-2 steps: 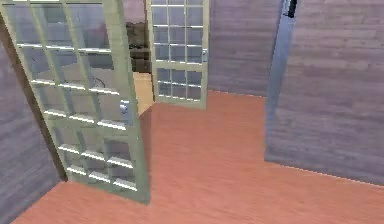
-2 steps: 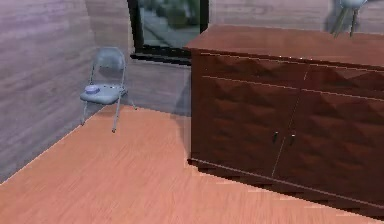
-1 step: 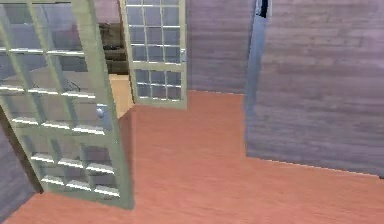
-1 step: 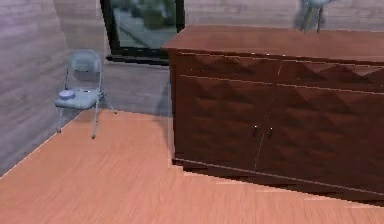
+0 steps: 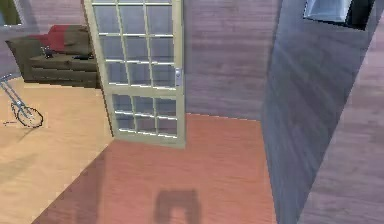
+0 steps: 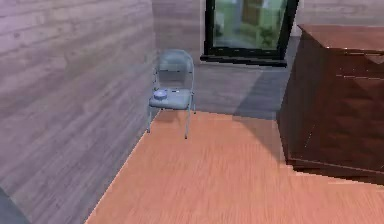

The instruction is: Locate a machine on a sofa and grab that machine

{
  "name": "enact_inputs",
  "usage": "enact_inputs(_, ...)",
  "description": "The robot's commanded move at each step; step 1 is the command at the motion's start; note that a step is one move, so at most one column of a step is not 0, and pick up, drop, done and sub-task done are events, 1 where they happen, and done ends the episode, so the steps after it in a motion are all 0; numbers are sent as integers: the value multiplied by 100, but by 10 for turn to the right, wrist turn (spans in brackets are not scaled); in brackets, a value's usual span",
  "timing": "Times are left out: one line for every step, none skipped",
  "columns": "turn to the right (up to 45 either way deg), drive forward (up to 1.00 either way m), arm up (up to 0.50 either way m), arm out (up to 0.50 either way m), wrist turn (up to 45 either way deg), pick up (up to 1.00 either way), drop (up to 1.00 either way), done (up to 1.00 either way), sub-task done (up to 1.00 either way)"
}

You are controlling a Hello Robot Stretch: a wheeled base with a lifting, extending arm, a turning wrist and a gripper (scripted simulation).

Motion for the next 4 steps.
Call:
enact_inputs(0,60,0,0,0,0,0,0,0)
enact_inputs(-450,0,0,0,0,0,0,0,0)
enact_inputs(-30,0,0,0,0,0,0,0,0)
enact_inputs(-30,0,0,0,0,0,0,0,0)
